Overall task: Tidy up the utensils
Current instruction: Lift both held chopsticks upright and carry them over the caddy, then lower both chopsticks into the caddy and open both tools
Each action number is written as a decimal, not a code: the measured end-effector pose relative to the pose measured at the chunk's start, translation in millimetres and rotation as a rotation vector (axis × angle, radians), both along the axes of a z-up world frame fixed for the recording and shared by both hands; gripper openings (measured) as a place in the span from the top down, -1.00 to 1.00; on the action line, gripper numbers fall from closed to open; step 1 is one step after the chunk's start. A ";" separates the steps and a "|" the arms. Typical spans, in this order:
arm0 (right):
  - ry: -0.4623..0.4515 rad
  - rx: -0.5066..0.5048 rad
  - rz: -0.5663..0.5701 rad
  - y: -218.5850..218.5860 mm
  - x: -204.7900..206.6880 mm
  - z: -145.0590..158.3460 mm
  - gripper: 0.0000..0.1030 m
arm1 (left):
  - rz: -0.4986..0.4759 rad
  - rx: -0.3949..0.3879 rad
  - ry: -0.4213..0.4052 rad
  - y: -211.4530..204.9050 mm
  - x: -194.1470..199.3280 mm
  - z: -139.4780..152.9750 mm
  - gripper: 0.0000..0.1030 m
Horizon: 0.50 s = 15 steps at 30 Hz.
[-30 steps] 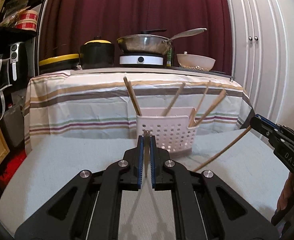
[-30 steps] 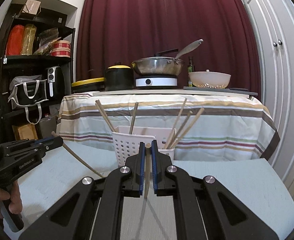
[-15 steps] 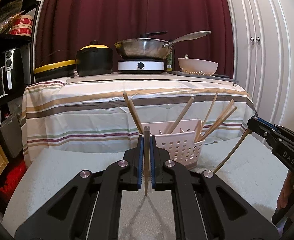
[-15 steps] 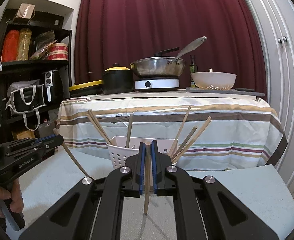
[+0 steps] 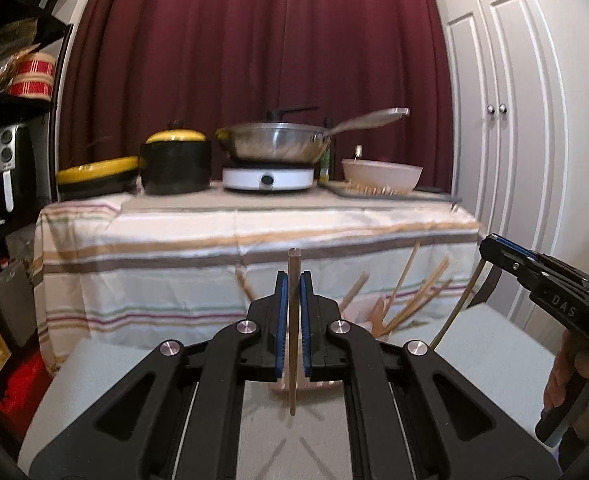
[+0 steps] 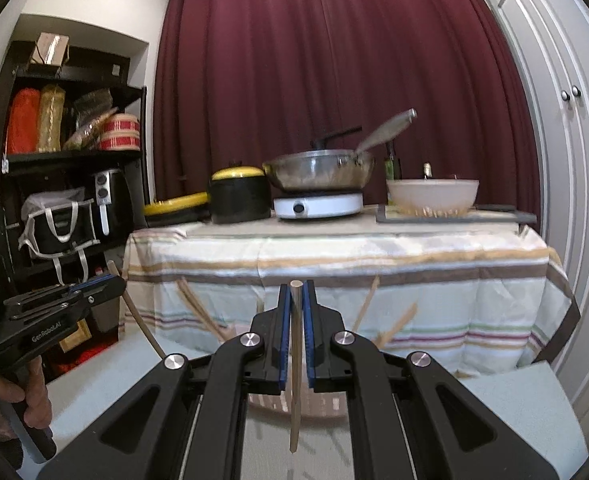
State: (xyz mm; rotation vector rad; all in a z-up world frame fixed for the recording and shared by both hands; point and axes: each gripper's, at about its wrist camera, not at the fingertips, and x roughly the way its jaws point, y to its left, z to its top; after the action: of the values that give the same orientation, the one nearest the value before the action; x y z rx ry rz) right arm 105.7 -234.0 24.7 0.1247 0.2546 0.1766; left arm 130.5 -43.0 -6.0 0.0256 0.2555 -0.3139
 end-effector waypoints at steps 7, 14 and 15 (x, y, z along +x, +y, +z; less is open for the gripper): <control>-0.087 -0.018 -0.002 -5.0 17.2 39.6 0.86 | -0.012 -0.029 -0.083 -1.4 17.0 50.2 0.87; -0.140 -0.012 -0.006 -7.6 50.8 62.5 0.86 | -0.009 -0.054 -0.150 -10.1 49.5 83.1 0.87; -0.145 -0.018 -0.009 -6.3 54.4 62.3 0.86 | -0.009 -0.059 -0.153 -10.9 52.5 84.8 0.87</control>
State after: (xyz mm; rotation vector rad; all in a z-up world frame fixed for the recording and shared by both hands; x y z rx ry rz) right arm 160.1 -240.3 87.0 0.0948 0.1112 0.1735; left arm 183.1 -53.9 78.9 -0.0069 0.0943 -0.3270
